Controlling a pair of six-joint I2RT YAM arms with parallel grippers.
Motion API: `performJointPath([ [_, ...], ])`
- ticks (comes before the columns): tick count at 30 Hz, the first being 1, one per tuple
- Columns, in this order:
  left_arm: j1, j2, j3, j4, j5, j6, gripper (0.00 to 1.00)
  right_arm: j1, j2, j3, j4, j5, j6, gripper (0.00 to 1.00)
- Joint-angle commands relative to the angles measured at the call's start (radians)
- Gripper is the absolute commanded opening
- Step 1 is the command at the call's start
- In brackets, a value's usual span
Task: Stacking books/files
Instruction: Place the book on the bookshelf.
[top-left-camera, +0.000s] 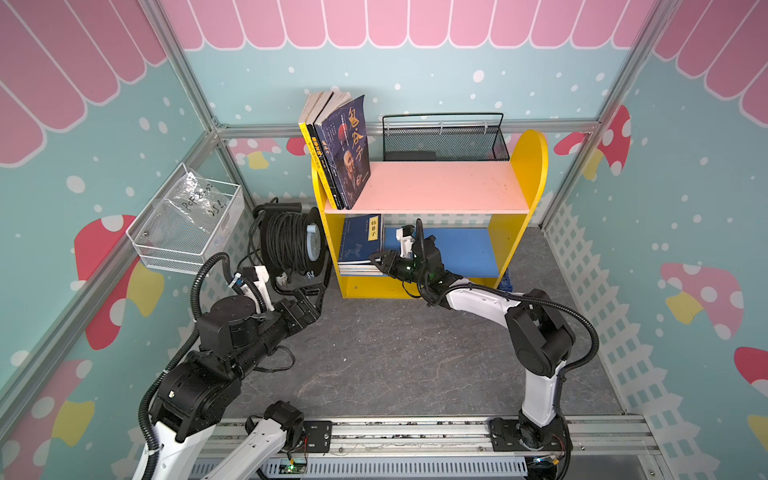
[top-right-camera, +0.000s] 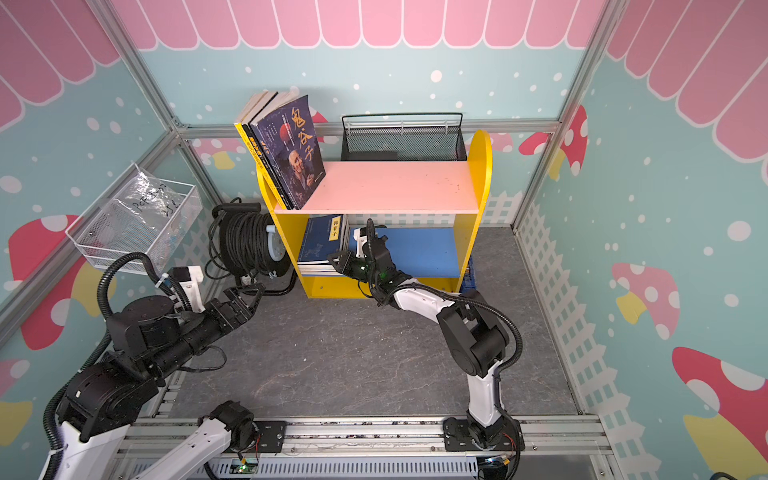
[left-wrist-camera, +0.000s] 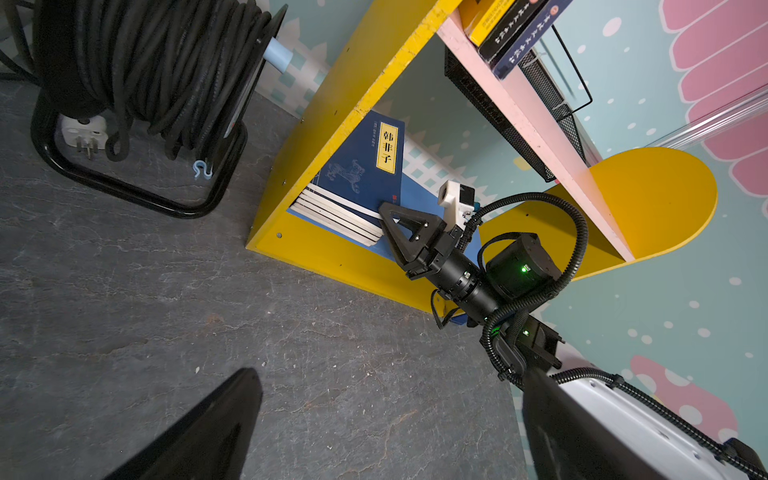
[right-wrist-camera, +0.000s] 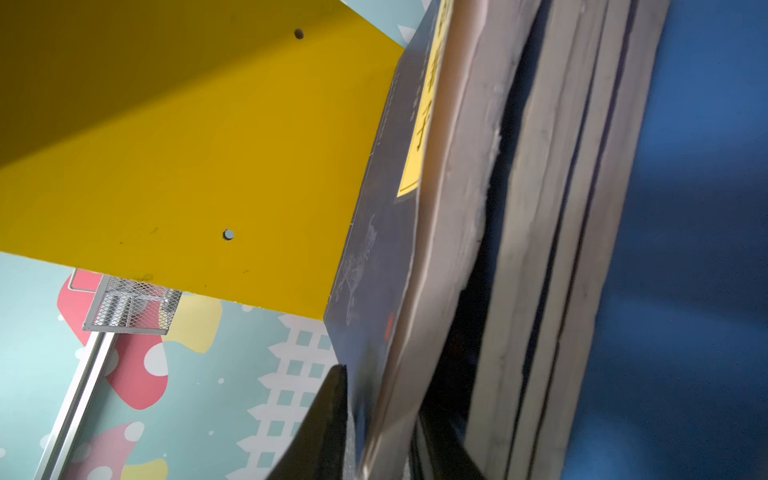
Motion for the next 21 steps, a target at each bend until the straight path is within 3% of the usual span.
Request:
performJointPath([
  [1, 0.005, -0.011, -0.016, 0.007, 0.006, -0.020, 0.99, 0.008, -0.011, 0.014, -0.095, 0.018, -0.009, 0.29],
  [9, 0.006, -0.017, -0.024, 0.008, 0.002, -0.021, 0.99, 0.008, -0.015, 0.029, -0.136, 0.033, -0.048, 0.36],
  [14, 0.006, -0.003, -0.017, 0.022, 0.011, -0.011, 0.99, 0.008, -0.050, 0.037, -0.148, 0.046, -0.046, 0.52],
  [21, 0.006, 0.015, -0.014, 0.039, 0.011, 0.003, 0.99, 0.009, -0.064, 0.043, -0.193, 0.060, -0.046, 0.54],
])
